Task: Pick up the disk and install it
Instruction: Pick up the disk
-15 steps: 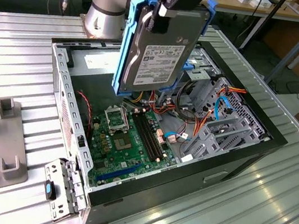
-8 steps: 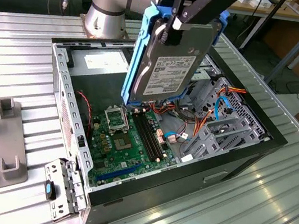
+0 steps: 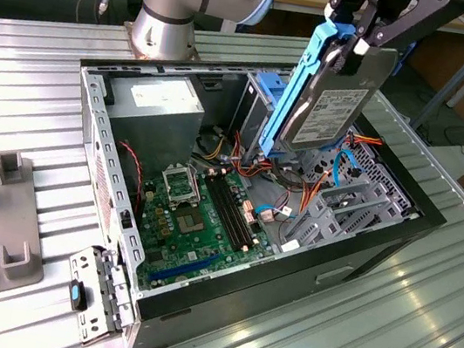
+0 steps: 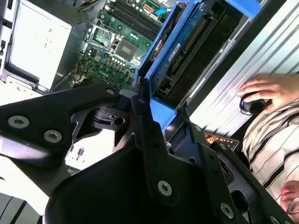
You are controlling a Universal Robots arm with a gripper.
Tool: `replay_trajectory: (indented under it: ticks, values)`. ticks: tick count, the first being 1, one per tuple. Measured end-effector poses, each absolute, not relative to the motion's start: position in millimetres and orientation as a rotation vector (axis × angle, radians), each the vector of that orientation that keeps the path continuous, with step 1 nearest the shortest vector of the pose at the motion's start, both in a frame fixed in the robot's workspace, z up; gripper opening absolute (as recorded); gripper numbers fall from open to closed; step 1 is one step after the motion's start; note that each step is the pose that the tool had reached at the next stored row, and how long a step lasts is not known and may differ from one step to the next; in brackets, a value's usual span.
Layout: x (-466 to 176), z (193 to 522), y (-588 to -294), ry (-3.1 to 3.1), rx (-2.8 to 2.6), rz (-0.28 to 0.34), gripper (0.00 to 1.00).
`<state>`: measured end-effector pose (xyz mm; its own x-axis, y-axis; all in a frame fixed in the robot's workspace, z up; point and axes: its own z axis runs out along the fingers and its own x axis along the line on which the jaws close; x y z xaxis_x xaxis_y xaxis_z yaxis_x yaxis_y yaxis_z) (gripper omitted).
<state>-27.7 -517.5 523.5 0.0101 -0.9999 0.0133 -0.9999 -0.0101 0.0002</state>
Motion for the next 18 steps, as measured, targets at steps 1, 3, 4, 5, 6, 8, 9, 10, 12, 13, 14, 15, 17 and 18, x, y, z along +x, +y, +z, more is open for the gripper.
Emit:
replay_trajectory:
  ticks: [1,3,4,5,6,8,9,10,12,13,14,15,17,18]
  values:
    - [-27.7,523.5,-517.4,-2.204,2.226,0.014,0.37]
    - [-27.6,523.5,-517.5,-2.204,2.226,0.014,0.37]
    - [-27.2,523.5,-517.5,-2.204,2.226,0.014,0.37]
    - [-25.2,523.4,-517.5,-2.203,2.226,0.014,0.37]
    - [-22.4,523.4,-517.4,-2.203,2.226,0.014,0.37]
    - [-16.7,523.3,-517.5,-2.204,2.226,0.014,0.37]
    - [-13.8,523.2,-517.5,-2.204,2.226,0.014,0.37]
    - [-6.3,523.1,-517.5,-2.203,2.226,0.015,0.37]
    - [5.9,522.9,-517.4,-2.203,2.226,0.015,0.37]
    - [8.9,522.9,-517.4,-2.203,2.226,0.015,0.37]
    - [13.9,522.8,-517.4,-2.203,2.226,0.015,0.37]
    - [16.4,522.6,-517.4,-2.203,2.226,0.015,0.37]
    - [18.5,522.6,-517.4,-2.204,2.226,0.014,0.37]
    - [18.5,522.5,-517.4,-2.204,2.226,0.014,0.37]
